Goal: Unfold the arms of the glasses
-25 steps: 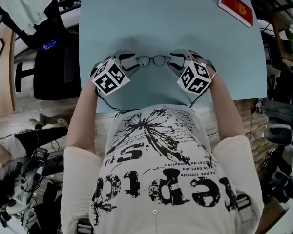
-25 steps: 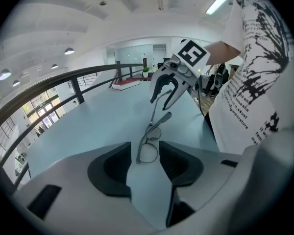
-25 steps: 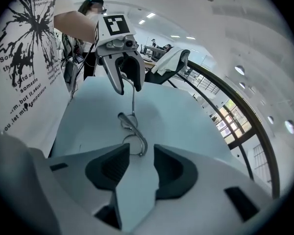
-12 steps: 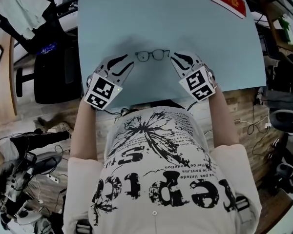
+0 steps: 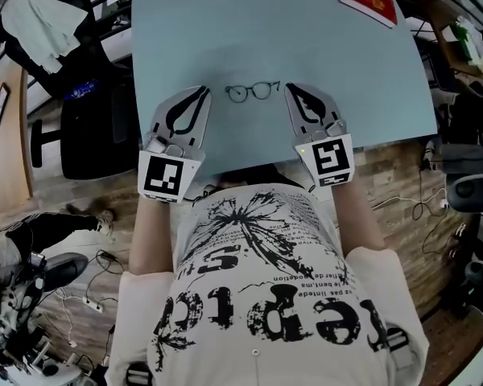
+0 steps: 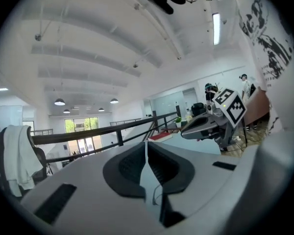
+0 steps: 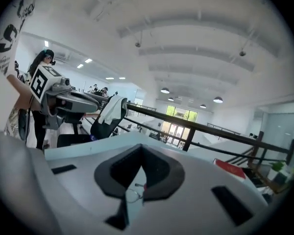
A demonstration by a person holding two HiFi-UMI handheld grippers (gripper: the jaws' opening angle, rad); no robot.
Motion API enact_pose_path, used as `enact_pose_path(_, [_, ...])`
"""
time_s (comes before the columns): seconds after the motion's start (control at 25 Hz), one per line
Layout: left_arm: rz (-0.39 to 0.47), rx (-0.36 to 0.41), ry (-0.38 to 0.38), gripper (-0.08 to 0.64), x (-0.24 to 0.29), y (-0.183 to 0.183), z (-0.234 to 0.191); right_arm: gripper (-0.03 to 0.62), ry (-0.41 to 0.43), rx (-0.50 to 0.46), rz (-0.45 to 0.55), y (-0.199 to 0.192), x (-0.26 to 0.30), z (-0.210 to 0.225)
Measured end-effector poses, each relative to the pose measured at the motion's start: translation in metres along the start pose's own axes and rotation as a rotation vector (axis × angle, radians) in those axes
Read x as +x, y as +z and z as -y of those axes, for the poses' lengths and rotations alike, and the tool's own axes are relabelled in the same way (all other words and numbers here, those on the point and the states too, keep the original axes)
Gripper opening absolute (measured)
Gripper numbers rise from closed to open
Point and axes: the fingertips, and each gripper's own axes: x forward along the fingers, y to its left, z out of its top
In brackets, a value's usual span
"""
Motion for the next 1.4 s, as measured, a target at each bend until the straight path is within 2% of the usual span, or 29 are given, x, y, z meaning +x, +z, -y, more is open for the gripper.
enact_pose_path(0.12, [0.054, 0.008, 0.075, 0.029, -0.010, 0.024, -0.004, 0.009, -0.022, 0.029, 0.075, 0.022, -0.011, 0.001])
enact_pose_path(0.2, [0.057, 0.002, 0.095, 0.029, -0.014, 0.029, -0.007, 0.009, -0.026, 0.035, 0.104, 0.030, -0.014, 0.000])
enact_pose_path(0.48, [0.037, -0.036, 0.116, 0.025, -0.015, 0.024, -0.013, 0.009, -0.044, 0.041, 0.114, 0.034, -0.018, 0.001])
enact_pose_path(1.4, [0.016, -0.063, 0.148, 0.018, -0.003, 0.015, -0.025, 0.008, -0.035, 0.038, 0.106, 0.026, 0.000, 0.006])
